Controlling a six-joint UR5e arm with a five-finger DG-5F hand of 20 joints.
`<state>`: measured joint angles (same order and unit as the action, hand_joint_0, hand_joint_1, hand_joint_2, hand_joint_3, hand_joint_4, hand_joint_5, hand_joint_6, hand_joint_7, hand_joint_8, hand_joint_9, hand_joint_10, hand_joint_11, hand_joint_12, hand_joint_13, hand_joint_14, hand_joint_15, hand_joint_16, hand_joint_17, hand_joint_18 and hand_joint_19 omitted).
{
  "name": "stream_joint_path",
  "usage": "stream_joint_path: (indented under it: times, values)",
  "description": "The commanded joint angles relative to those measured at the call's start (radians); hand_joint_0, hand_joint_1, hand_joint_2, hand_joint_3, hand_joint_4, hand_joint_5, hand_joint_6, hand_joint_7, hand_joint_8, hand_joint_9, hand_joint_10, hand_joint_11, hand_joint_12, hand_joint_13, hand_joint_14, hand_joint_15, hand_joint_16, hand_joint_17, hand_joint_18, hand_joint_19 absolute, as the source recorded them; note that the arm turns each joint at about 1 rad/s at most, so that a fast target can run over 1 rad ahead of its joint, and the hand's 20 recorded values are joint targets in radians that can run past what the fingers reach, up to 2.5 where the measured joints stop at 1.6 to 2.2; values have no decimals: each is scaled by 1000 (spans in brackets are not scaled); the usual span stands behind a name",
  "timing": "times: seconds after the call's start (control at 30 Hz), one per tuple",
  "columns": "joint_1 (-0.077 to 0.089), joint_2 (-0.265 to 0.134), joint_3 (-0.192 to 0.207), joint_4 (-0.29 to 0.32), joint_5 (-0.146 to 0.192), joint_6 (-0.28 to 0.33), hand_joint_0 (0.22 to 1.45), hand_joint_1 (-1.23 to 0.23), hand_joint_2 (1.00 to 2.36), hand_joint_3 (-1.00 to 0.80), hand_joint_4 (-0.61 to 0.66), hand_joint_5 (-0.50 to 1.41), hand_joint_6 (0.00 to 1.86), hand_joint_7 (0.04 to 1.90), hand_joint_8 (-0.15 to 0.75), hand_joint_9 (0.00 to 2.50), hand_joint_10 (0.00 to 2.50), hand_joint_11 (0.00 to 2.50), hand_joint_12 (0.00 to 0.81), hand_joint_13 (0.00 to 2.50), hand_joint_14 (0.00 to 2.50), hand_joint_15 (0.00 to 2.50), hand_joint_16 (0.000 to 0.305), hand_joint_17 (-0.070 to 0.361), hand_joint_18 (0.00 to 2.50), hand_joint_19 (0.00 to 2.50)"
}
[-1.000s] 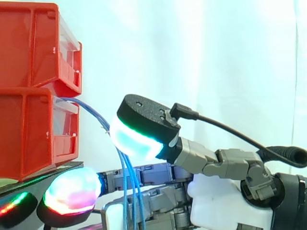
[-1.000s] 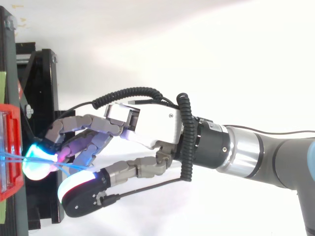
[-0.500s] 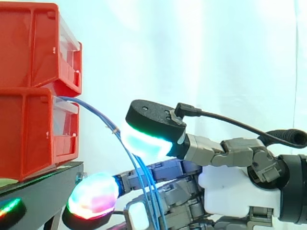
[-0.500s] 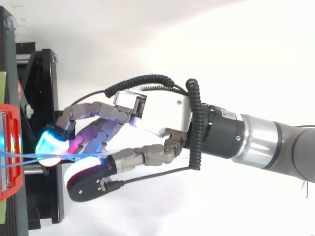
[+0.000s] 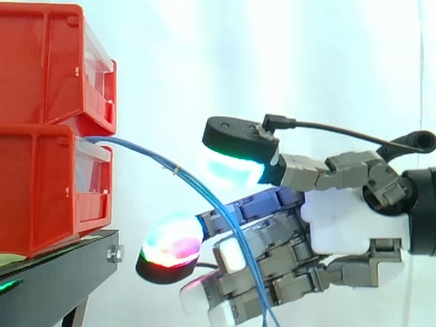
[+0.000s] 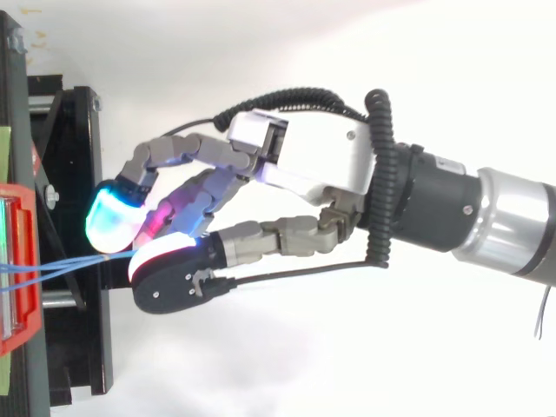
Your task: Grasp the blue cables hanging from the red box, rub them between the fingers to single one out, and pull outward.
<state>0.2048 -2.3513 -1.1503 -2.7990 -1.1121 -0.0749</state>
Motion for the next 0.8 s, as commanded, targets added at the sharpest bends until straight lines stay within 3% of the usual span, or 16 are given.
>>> stream_joint_path:
  times: [0.0,0.6,0.77]
  values:
    - [-4,21,0,-42,2,-8,588,-659,1006,-417,281,-102,503,977,276,1143,25,701,367,755,16,390,52,117,597,410]
    - [8,32,4,-54,5,-23,610,-741,1005,-431,247,-93,503,1081,269,1146,23,718,364,785,16,415,52,116,636,440]
    - [8,32,55,-60,9,-25,614,-767,1004,-437,243,-94,503,1089,268,1141,23,721,364,786,18,417,51,116,644,447]
